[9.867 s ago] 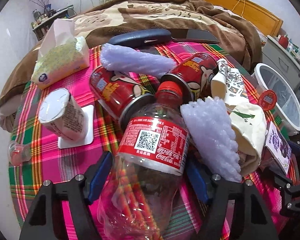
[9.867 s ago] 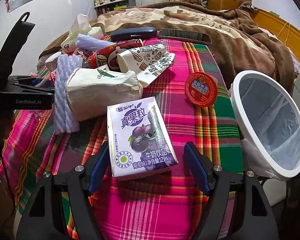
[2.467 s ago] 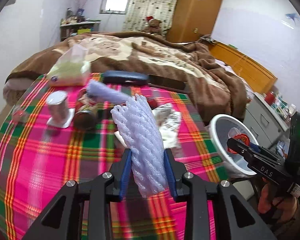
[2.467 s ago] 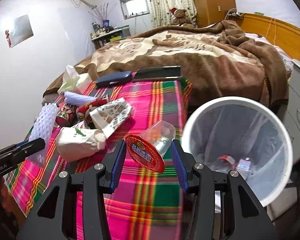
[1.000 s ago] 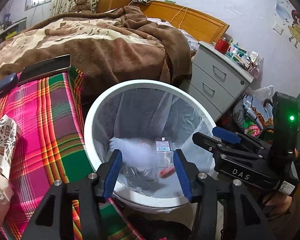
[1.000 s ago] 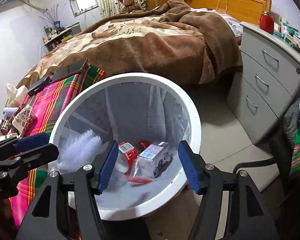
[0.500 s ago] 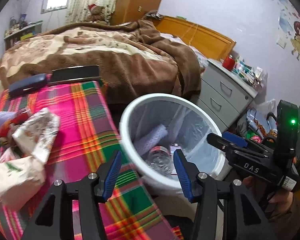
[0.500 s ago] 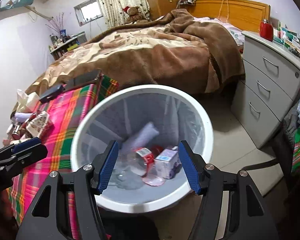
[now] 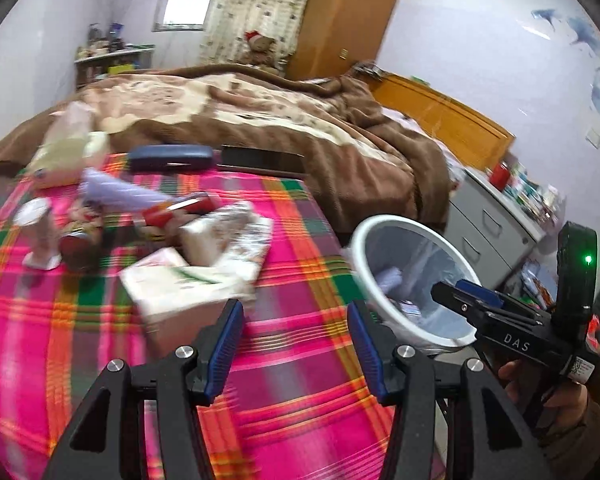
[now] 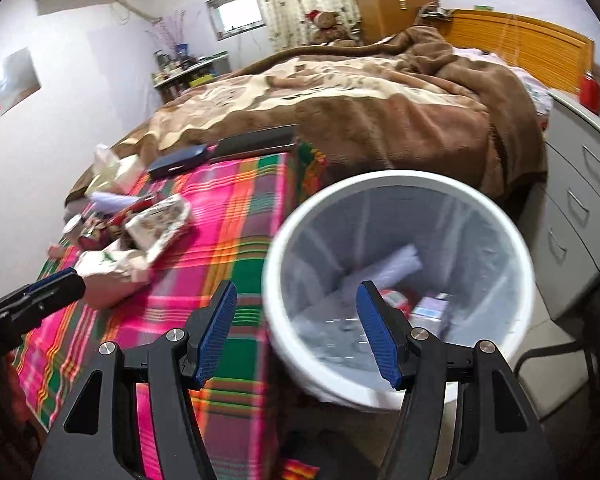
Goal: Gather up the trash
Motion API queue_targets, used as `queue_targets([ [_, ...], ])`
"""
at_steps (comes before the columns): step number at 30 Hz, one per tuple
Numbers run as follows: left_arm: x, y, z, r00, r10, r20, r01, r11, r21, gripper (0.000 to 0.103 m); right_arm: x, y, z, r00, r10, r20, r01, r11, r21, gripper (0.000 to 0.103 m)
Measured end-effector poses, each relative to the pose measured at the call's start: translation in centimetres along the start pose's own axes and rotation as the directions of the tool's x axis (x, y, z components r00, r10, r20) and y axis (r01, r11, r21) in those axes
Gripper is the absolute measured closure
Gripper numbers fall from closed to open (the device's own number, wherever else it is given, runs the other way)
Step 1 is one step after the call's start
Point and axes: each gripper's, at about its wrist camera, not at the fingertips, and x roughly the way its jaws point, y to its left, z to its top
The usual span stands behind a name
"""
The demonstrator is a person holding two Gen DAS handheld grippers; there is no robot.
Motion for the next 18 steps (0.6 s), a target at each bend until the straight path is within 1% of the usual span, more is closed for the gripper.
queue_targets([
  [1,-0.7,1.0,-0.2,1.000,0.011,0.009,-0.011,1.000,-0.012,0.048,0.1,0.5,-0.1,1.000,0.007,-0.001,-0.007,1.000,-0.004,0.039],
  [3,-1.5,2.1,-0.4,0.999,0.036,0.022,-0.036,0.999,-0.030,0.038,0.4,1.5,-0.1,1.000,0.029,-0.006,-0.029,0.999,-0.015,0.039],
  [8,-3.4,6.6,-1.1,0.995,0.095,0.031,-0.092,0.991,-0.098,0.038,1.7,4.5,-0.4,0.996,0.077,-0.038,-0.079,0.996,-0.051,0.039],
  [12,-4.3,9.1,-1.8,0.990,0.137,0.033,-0.131,0.983,-0.129,0.038,2.4,6.7,-0.6,0.990,0.130,-0.053,-0.134,0.987,-0.085,0.039],
  [14,-4.9,10.8,-1.9,0.988,0.151,0.037,-0.143,0.977,-0.160,0.038,2.9,8.1,-0.5,0.987,0.147,-0.062,-0.153,0.981,-0.120,0.039],
  [18,-5.2,13.0,-2.0,0.985,0.172,0.031,-0.164,0.971,-0.174,0.038,3.4,10.3,0.0,0.979,0.191,-0.069,-0.201,0.960,-0.194,0.039],
])
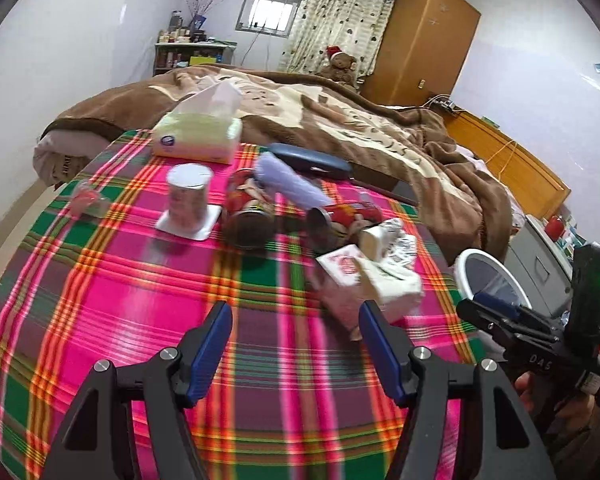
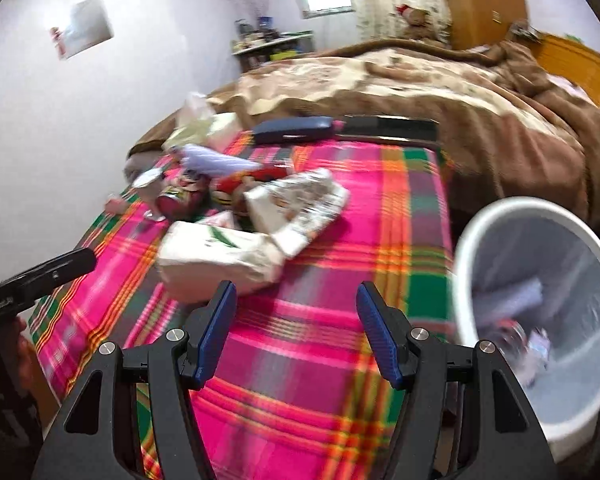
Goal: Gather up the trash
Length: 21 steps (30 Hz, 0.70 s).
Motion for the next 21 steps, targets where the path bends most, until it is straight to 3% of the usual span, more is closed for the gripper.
queue_targets([
  [6,0.7,1.8,0.6,1.000,0.003,-0.016,-0.003,1.000,0.000,0.038,1.2,2.2,1.8,0.994,0.112,0.015,-0.110,0.989,-0.102,0.039],
  [11,1.6,3.0,1.6,1.000,0.008,-0.029,-0.008,1.000,-0.003,0.038,3.6,3.1,3.2,0.981,0.190,-0.045,-0.195,0.966,-0.171,0.039],
  [17,3.3,4.4,3.7,0.999,0.039,-0.027,-0.039,0.999,0.003,0.038,5.6,3.4,3.7,0.967,0.220,-0.131,-0.243,0.949,-0.198,0.039],
  [21,5.2,5.8,5.6,0.998,0.057,-0.030,-0.058,0.998,-0.010,0.038,4.9,3.5,3.3,0.964,0.226,-0.136,-0.253,0.940,-0.229,0.039],
])
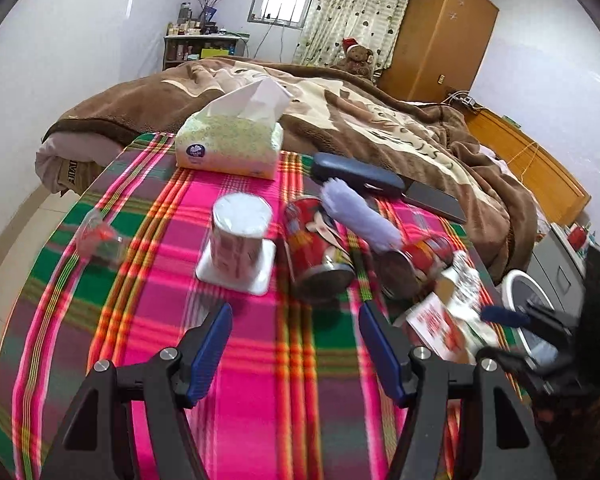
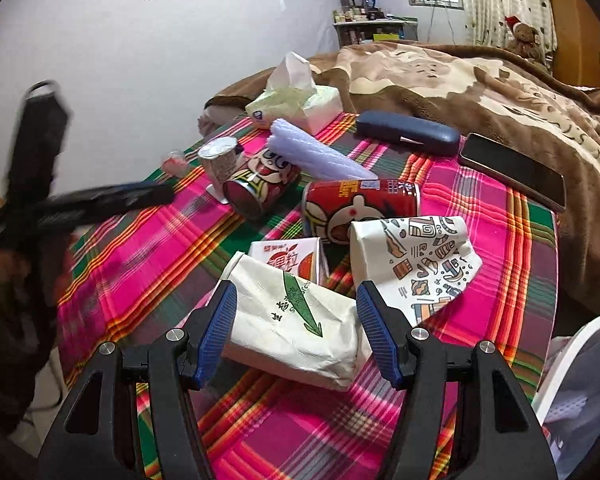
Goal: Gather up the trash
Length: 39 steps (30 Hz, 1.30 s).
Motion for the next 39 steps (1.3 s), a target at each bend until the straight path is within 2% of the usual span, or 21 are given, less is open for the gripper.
queue_targets([
  [8,3.7,1.6,2.6,0.998,0.068,0.004,-0.068,0.998,0.017,0.038,-1.0,2.5,-1.5,0.997,-0.041,-0.066,0.031,0.989,-0.146,0.039],
  [11,5.0,1.8,3.0,0.998,0.058,-0.012,-0.058,0.998,0.024,0.038,-1.3,3.3,-1.9,0.994,-0.072,-0.081,0.054,0.979,-0.197,0.039],
  [14,5.3,1.8,3.1,0.998,0.057,0.001,-0.058,0.998,0.025,0.038,-2.0,4.1,-2.2,0.995,-0.027,-0.099,0.004,0.974,-0.225,0.039],
  [17,6.1,2.3,3.2,0.998,0.056,-0.013,-0.056,0.998,0.012,0.038,-2.7,3.8,-1.8,0.998,-0.028,-0.057,0.016,0.977,-0.212,0.039],
  [20,6.5,2.5,3.3,0.998,0.063,-0.014,-0.063,0.998,0.005,0.038,-2.7,2.0,-0.9,0.998,-0.059,-0.020,0.055,0.990,-0.129,0.039],
  [21,6.6,2.7,3.3,0.998,0.065,-0.011,-0.065,0.998,0.003,0.038,-2.4,1.1,-0.6,0.999,-0.041,-0.021,0.039,0.996,-0.083,0.039],
  [23,6.8,2.9,3.3,0.998,0.058,-0.014,-0.058,0.998,-0.005,0.038,-1.8,0.0,-0.8,0.998,0.042,-0.041,-0.043,0.999,-0.027,0.039],
  [28,7.4,2.7,3.9,0.998,0.062,-0.004,-0.062,0.998,0.006,0.038,-1.6,0.7,-1.9,0.997,0.021,-0.069,-0.027,0.996,-0.083,0.039],
  [34,7.9,2.1,4.3,0.998,0.059,-0.002,-0.059,0.998,0.026,0.038,-3.7,2.2,-2.8,0.991,0.078,-0.108,-0.092,0.987,-0.135,0.039],
  [35,8.0,2.1,4.4,0.998,0.057,-0.002,-0.057,0.998,0.025,0.038,-3.8,2.4,-2.8,0.991,0.070,-0.110,-0.086,0.985,-0.150,0.039],
  [39,8.5,1.9,4.5,0.998,0.056,-0.001,-0.056,0.998,0.028,0.037,-3.0,3.4,-2.5,0.990,-0.064,-0.122,0.029,0.964,-0.265,0.039],
])
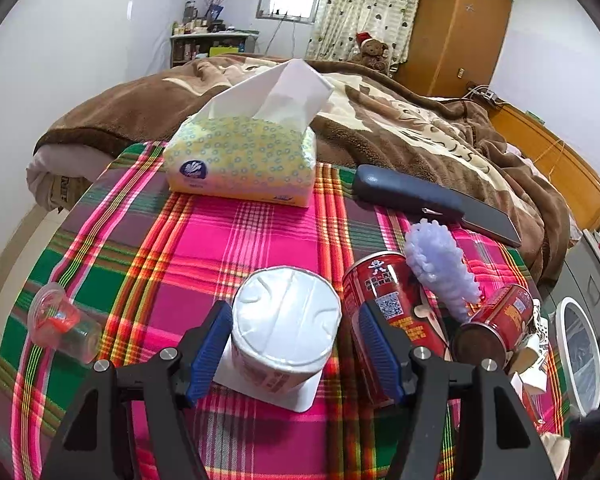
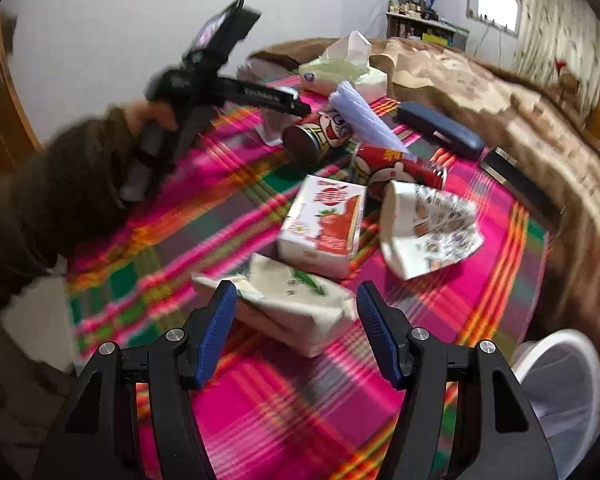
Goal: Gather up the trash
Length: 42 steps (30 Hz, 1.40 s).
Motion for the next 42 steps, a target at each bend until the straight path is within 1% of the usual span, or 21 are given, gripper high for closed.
queue_targets([
  [1,0.1,0.0,0.0,1.000,0.017,-0.003,-0.017,1.000,-0.003,0.037,0.2,0.0,0.2,1.000,-0.011,0.000,0.011,1.000,-0.016,0.039],
  [2,0.1,0.0,-0.1,1.000,0.018,-0.008,-0.018,1.000,-0.005,0.038,0.5,-0.1,0.3,1.000,-0.009,0.003,0.009,1.000,-0.020,0.039],
  [4,0.1,0.3,0.0,1.000,0.007,-0.009,-0.007,1.000,-0.013,0.038,0.9,0.0,0.4,0.998,0.052,-0.018,-0.052,0.998,-0.025,0.039],
  [7,0.2,0.7,0.1,1.000,0.018,-0.006,-0.018,1.000,-0.023,0.038,1.1,1.0,0.1,0.999,-0.013,-0.037,0.008,0.992,-0.128,0.039],
  [8,0.4,0.9,0.2,1.000,0.015,-0.009,-0.015,0.999,-0.028,0.038,1.2,0.9,0.0,0.999,-0.029,-0.044,0.023,0.991,-0.132,0.039],
  [10,0.6,1.1,0.2,1.000,0.009,-0.010,-0.009,0.999,-0.042,0.038,0.9,0.7,-0.1,0.999,-0.019,-0.045,0.014,0.994,-0.107,0.039],
  [11,0.8,1.2,0.1,1.000,0.003,-0.018,-0.004,0.999,-0.049,0.038,0.5,0.6,-0.2,0.999,0.008,-0.035,-0.011,0.995,-0.095,0.039],
  [12,0.9,1.3,0.1,1.000,-0.003,-0.025,0.002,0.999,-0.054,0.038,0.3,0.5,-0.3,0.999,0.017,-0.033,-0.020,0.996,-0.086,0.041],
  [13,1.0,1.4,0.0,1.000,-0.004,-0.025,0.002,0.998,-0.059,0.038,0.2,0.4,-0.3,0.999,0.016,-0.034,-0.018,0.997,-0.079,0.050],
  [14,1.0,1.5,0.0,1.000,-0.007,-0.026,0.006,0.998,-0.062,0.039,-0.1,0.6,-0.5,1.000,0.003,-0.027,-0.005,0.997,-0.083,0.055],
  [15,1.1,1.6,0.0,1.000,-0.013,-0.028,0.012,0.998,-0.062,0.046,-0.2,0.7,-0.5,1.000,-0.010,-0.023,0.008,0.996,-0.090,0.060],
  [17,1.2,1.8,-0.1,0.999,-0.022,-0.026,0.020,0.997,-0.069,0.054,-0.2,1.1,-0.4,0.999,-0.031,-0.023,0.028,0.994,-0.104,0.061],
  [20,1.1,1.8,-0.2,0.999,-0.030,-0.025,0.028,0.997,-0.068,0.054,0.2,1.8,0.0,1.000,-0.021,-0.024,0.017,0.990,-0.137,0.062],
  [23,0.9,1.8,-0.3,0.999,-0.032,-0.022,0.031,0.998,-0.063,0.055,0.7,2.2,0.1,0.997,-0.063,-0.034,0.056,0.983,-0.175,0.062],
  [26,0.8,1.9,-0.4,0.999,-0.026,-0.020,0.025,0.998,-0.062,0.055,0.4,2.3,0.2,0.998,-0.063,-0.028,0.057,0.982,-0.178,0.069],
  [28,0.7,2.0,-0.4,0.999,-0.030,-0.022,0.028,0.997,-0.070,0.055,0.4,2.4,0.1,0.997,-0.068,-0.027,0.063,0.983,-0.174,0.080],
  [29,0.5,2.1,-0.5,0.999,-0.033,-0.024,0.032,0.997,-0.074,0.055,0.5,2.4,0.1,0.997,-0.070,-0.027,0.065,0.983,-0.169,0.083],
  [31,-0.1,1.9,-0.9,0.999,-0.037,-0.021,0.036,0.997,-0.066,0.055,0.6,2.5,0.1,0.997,-0.069,-0.027,0.063,0.984,-0.166,0.091],
  [34,-1.1,1.7,-1.6,0.999,-0.042,-0.020,0.040,0.998,-0.054,0.055,0.9,2.5,0.0,0.998,-0.063,-0.028,0.058,0.988,-0.144,0.093],
  [39,-3.3,1.5,-3.5,0.998,-0.055,-0.016,0.054,0.997,-0.048,0.055,1.0,2.5,-0.2,1.000,-0.012,-0.015,0.011,0.997,-0.073,0.093],
  [42,-4.6,1.4,-4.6,0.998,-0.056,-0.017,0.055,0.998,-0.043,0.055,1.1,2.6,-0.4,1.000,-0.024,-0.003,0.023,0.999,-0.047,0.093],
])
